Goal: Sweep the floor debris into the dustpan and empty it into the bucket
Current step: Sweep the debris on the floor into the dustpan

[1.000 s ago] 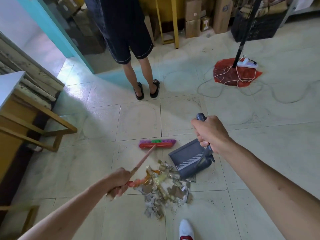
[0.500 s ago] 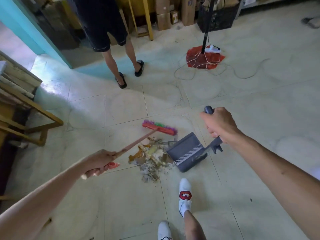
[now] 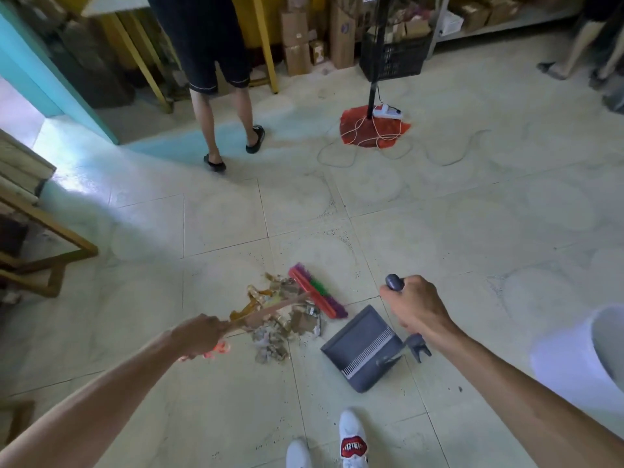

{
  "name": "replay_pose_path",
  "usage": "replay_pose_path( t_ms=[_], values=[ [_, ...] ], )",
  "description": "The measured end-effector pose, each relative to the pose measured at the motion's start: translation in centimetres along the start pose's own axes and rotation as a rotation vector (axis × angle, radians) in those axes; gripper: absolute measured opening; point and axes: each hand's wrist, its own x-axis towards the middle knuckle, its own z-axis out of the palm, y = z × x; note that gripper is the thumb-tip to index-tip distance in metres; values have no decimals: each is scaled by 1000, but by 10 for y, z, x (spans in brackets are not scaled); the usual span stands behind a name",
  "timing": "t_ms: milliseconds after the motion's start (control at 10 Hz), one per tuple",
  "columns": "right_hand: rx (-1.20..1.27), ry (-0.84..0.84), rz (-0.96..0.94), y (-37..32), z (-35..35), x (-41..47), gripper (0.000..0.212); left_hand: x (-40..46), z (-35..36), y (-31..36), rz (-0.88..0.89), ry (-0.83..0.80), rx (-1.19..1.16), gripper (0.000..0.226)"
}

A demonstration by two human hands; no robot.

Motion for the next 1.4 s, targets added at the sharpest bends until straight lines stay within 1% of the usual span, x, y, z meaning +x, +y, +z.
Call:
replay_pose_path(
  t_ms=[100, 200, 300, 400, 500, 600, 700, 800, 900, 1000, 1100, 1200, 1300, 1400],
  values=[
    [-60, -25, -45, 3, -2, 5, 38, -13, -9, -24, 43, 8, -15, 38],
    [-125, -87, -91, 6, -2, 9, 41, -24, -18, -48, -52, -11, -168, 44],
    [-165, -126, -99, 5, 2, 22, 39, -46, -30, -40, -132, 13, -269, 45],
    [-141, -146, -40, 3, 12, 40, 33, -31, -23, -12, -239, 19, -467, 41],
    [-190, -183, -71, 6, 18, 56, 33, 0, -13, 21, -296, 12, -594, 43],
    [-331, -270, -157, 17, 23, 71, 36, 33, -7, 33, -343, -29, -563, 42],
    [-350, -269, -204, 26, 21, 88, 40, 54, -5, 27, -373, -189, -528, 36],
    [-348, -274, -221, 28, 12, 106, 40, 63, -7, 16, -462, -228, -388, 24],
    [-330, -298, -240, 30, 8, 122, 39, 67, -5, 18, -382, 38, -17, 50],
    [-307, -299, -288, 31, 14, 123, 43, 62, 14, 35, -121, 143, 331, 62],
    [-290, -300, -305, 32, 16, 119, 45, 47, 35, 50, -92, 85, 376, 46],
    [-278, -304, -301, 26, 11, 121, 41, 26, 47, 56, -69, 1, 361, 42],
    [-291, -311, -303, 20, 7, 121, 44, 12, 52, 52, -53, -20, 388, 51],
    [-285, -325, -281, 22, 4, 119, 44, -1, 58, 52, 13, -64, 433, 61]
  ],
)
